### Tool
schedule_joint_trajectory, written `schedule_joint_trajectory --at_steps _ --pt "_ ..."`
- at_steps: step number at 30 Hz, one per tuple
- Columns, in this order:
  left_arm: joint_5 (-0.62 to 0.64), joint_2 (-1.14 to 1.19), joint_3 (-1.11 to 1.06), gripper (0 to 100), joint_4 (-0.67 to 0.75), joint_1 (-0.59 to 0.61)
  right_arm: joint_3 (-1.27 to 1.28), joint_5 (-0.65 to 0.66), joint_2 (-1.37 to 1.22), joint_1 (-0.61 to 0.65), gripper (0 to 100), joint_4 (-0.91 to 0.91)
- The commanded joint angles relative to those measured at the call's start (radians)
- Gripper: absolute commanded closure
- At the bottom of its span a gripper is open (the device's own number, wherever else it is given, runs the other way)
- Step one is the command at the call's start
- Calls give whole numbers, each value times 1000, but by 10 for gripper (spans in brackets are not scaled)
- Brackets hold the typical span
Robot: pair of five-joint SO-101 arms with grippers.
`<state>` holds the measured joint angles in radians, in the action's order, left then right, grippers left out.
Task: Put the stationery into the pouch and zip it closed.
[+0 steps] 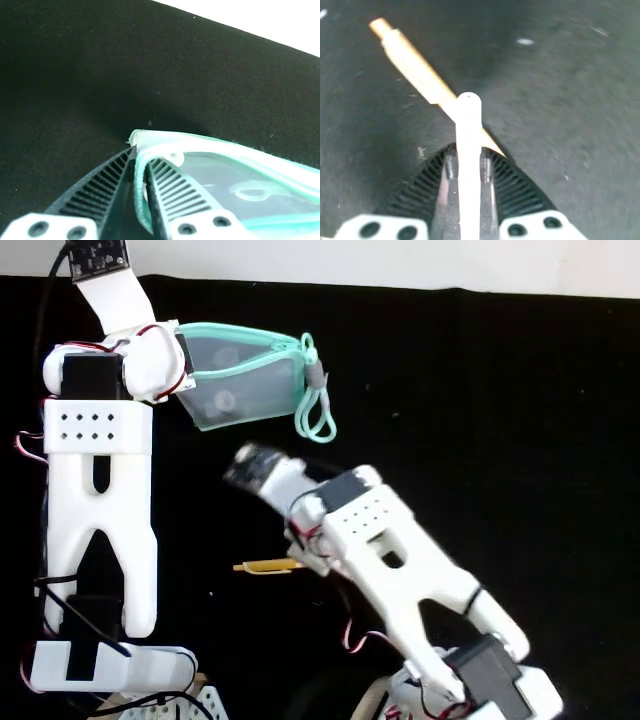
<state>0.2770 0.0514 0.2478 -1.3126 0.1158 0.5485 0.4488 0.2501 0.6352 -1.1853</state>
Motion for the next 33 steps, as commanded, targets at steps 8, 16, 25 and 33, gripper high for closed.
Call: schedule_joint_trajectory --at_steps 8,16,25,33 --pt "-2 12 -25 993 5 8 -222 -215 145 -225 991 -12" --pt "-2 12 -25 993 5 8 -584 -368 145 -239 991 -44" --pt "-5 12 -25 993 6 8 -1035 -414 12 -232 991 -48" --pt "-5 12 -25 993 6 8 -1374 -414 -111 -170 991 -50"
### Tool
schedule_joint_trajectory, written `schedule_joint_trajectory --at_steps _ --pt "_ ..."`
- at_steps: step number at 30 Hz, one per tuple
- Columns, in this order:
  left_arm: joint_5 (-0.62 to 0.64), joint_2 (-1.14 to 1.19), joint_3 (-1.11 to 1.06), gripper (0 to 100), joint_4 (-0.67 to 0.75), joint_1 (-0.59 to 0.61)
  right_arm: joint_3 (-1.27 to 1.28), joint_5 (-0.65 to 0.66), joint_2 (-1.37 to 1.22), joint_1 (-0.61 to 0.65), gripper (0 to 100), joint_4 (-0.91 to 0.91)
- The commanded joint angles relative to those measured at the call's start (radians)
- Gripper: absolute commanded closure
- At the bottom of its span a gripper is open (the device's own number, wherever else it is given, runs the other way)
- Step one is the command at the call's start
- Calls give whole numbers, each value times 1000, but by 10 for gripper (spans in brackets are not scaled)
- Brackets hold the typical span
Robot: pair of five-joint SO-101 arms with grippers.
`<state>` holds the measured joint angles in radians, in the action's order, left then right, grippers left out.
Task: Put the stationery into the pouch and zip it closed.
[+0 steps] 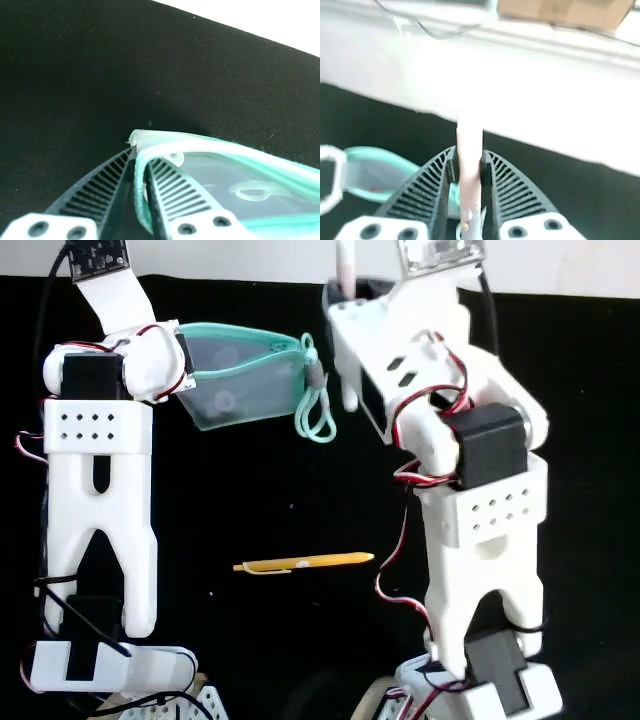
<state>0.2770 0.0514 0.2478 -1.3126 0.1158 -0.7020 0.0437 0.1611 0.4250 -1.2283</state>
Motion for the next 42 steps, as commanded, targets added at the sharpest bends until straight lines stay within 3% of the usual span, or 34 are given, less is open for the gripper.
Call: schedule_joint_trajectory --at_steps 1,13,25,42 --pt "-5 12 -25 993 6 8 -159 -9 -39 61 991 1" --pt "-5 13 -25 993 6 8 -733 0 -383 176 991 21" --pt "-6 13 -25 993 6 10 -1038 -9 -776 209 991 22" --pt "-6 13 -25 993 8 13 -1070 -72 -909 209 988 -67"
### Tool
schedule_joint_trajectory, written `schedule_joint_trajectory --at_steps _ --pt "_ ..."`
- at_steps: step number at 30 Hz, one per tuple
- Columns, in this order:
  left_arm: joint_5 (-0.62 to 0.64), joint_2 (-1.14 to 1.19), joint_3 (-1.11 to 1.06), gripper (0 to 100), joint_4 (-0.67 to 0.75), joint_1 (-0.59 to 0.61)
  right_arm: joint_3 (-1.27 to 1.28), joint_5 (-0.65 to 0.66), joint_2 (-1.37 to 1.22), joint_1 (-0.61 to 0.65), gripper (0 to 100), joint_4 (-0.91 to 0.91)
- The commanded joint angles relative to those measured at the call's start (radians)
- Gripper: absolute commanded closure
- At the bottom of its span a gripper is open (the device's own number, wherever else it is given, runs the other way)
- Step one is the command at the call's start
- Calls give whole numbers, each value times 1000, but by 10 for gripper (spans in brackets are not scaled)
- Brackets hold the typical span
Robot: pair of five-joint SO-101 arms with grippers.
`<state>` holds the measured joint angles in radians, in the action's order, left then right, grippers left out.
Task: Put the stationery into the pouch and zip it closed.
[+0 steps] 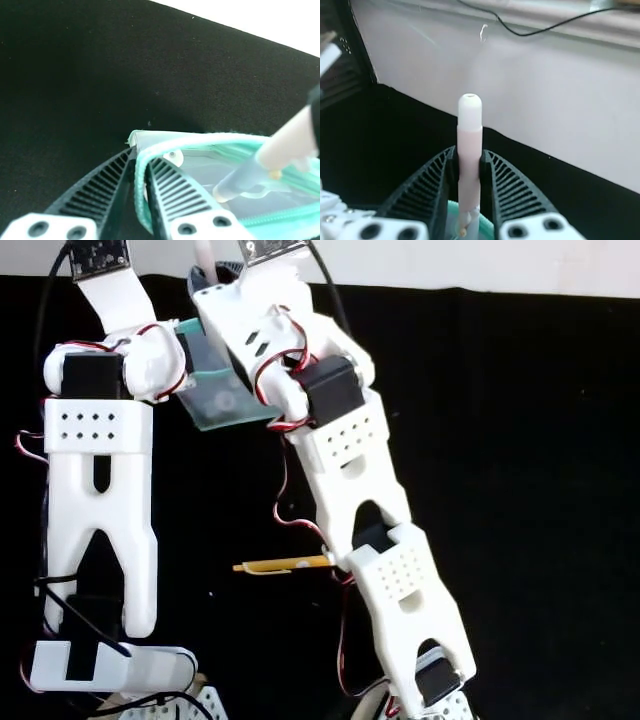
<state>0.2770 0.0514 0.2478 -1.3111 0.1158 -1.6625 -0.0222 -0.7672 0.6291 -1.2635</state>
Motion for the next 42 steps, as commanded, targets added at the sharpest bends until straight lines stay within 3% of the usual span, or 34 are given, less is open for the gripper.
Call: schedule_joint_trajectory --at_steps 1,14,22,26,42 --pt "-6 13 -25 993 6 15 -110 -6 25 5 987 -50" --pt "-6 13 -25 993 6 15 -110 -5 133 61 984 -318" --pt "-6 15 -25 993 6 15 -110 8 157 67 777 -453" --pt "-6 15 -25 993 6 15 -110 63 157 67 777 -498" --pt "-6 15 -27 993 6 15 -71 66 321 -4 779 -501"
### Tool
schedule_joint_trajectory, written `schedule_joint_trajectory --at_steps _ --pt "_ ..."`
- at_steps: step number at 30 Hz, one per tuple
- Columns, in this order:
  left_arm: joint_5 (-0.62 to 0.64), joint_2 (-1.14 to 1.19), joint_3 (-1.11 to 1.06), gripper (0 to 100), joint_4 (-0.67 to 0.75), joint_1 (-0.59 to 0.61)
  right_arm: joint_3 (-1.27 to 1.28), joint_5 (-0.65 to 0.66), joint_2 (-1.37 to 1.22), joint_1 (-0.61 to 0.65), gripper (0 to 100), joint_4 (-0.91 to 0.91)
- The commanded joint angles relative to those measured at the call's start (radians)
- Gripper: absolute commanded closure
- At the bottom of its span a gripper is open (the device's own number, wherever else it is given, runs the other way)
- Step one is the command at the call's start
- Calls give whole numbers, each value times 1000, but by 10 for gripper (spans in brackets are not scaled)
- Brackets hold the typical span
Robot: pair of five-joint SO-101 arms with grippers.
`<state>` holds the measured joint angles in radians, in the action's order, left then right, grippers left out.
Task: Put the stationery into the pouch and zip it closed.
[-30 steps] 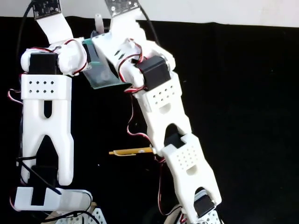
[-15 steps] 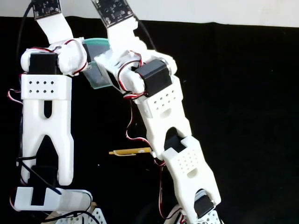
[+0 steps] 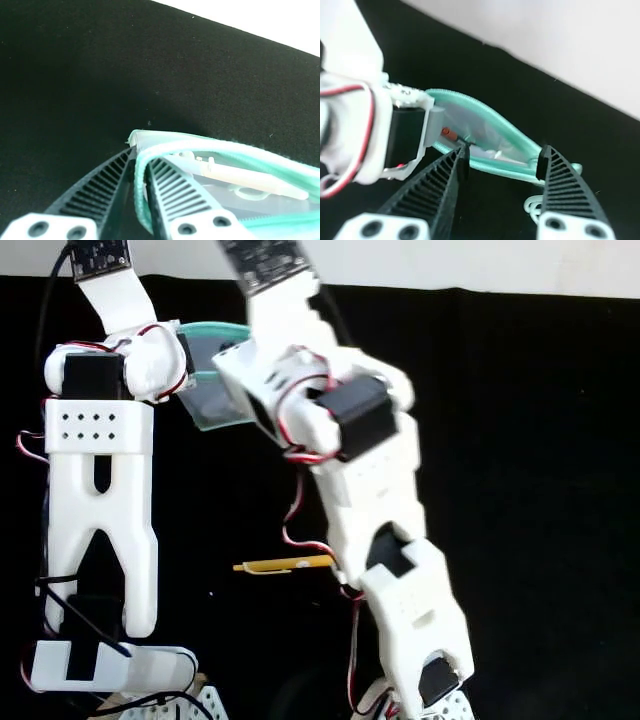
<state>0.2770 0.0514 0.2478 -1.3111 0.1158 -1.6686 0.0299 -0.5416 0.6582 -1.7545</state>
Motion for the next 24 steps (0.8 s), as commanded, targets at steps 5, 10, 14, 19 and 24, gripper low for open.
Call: schedule_joint_trajectory --at_steps 5,10,14,19,24 --pt "-6 15 -27 993 6 15 148 15 242 -74 779 -8" --pt "-6 15 -27 993 6 15 433 117 406 -67 779 -8" --pt "-6 15 -27 993 6 13 673 180 521 -48 779 -8" --pt "-6 15 -28 993 6 13 961 270 625 -10 779 -7" --pt "-6 15 -28 993 6 13 1219 350 682 24 779 -5"
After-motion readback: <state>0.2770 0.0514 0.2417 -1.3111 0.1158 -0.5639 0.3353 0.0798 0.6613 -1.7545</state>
